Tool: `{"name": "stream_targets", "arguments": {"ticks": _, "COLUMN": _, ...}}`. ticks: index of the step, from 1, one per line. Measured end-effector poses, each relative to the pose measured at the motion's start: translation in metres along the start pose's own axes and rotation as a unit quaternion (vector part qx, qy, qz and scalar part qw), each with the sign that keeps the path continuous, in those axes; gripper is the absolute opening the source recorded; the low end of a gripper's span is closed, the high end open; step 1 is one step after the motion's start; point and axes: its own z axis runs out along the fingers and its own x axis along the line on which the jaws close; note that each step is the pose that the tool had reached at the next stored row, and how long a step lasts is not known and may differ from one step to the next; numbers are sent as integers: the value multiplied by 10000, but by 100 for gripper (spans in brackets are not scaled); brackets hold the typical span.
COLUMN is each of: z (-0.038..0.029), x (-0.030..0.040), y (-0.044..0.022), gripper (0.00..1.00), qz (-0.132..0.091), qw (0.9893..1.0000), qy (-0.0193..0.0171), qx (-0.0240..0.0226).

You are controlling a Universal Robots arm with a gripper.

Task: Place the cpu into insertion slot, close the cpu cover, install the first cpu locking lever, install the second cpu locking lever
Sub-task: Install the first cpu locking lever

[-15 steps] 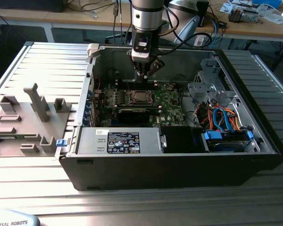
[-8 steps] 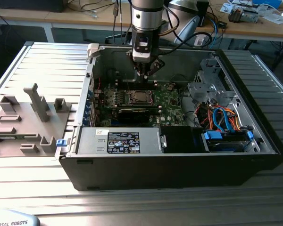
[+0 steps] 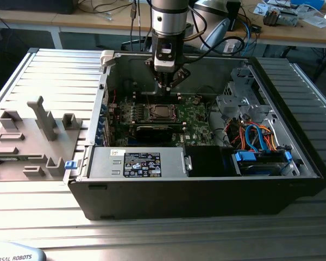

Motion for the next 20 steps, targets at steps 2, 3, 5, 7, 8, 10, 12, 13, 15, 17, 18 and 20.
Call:
{"name": "stream_targets", "arguments": {"ticks": 2, "z": 0, "x": 0, "y": 0, "gripper": 11, "qz": -29, "qw": 10000, "qy": -3, "qx": 0}}
{"name": "stream_targets", "arguments": {"ticks": 3, "z": 0, "x": 0, "y": 0, "gripper": 11, "qz": -49, "qw": 10000, "qy": -6, "qx": 1}}
{"name": "stream_targets", "arguments": {"ticks": 5, "z": 0, "x": 0, "y": 0, "gripper": 11, "qz": -74, "qw": 10000, "qy": -8, "qx": 2}}
{"name": "stream_targets", "arguments": {"ticks": 7, "z": 0, "x": 0, "y": 0, "gripper": 11, "qz": -102, "qw": 9999, "qy": -12, "qx": 2}}
{"name": "stream_targets", "arguments": {"ticks": 8, "z": 0, "x": 0, "y": 0, "gripper": 11, "qz": -114, "qw": 9999, "qy": -13, "qx": 3}}
{"name": "stream_targets", "arguments": {"ticks": 10, "z": 0, "x": 0, "y": 0, "gripper": 11, "qz": -146, "qw": 9999, "qy": -18, "qx": 4}}
{"name": "stream_targets", "arguments": {"ticks": 12, "z": 0, "x": 0, "y": 0, "gripper": 11, "qz": -183, "qw": 9998, "qy": -23, "qx": 6}}
{"name": "stream_targets", "arguments": {"ticks": 13, "z": 0, "x": 0, "y": 0, "gripper": 11, "qz": -197, "qw": 9998, "qy": -24, "qx": 6}}
{"name": "stream_targets", "arguments": {"ticks": 15, "z": 0, "x": 0, "y": 0, "gripper": 11, "qz": -242, "qw": 9997, "qy": -30, "qx": 8}}
{"name": "stream_targets", "arguments": {"ticks": 17, "z": 0, "x": 0, "y": 0, "gripper": 11, "qz": -275, "qw": 9996, "qy": -34, "qx": 9}}
{"name": "stream_targets", "arguments": {"ticks": 18, "z": 0, "x": 0, "y": 0, "gripper": 11, "qz": -293, "qw": 9996, "qy": -36, "qx": 10}}
{"name": "stream_targets", "arguments": {"ticks": 20, "z": 0, "x": 0, "y": 0, "gripper": 11, "qz": -318, "qw": 9995, "qy": -40, "qx": 11}}
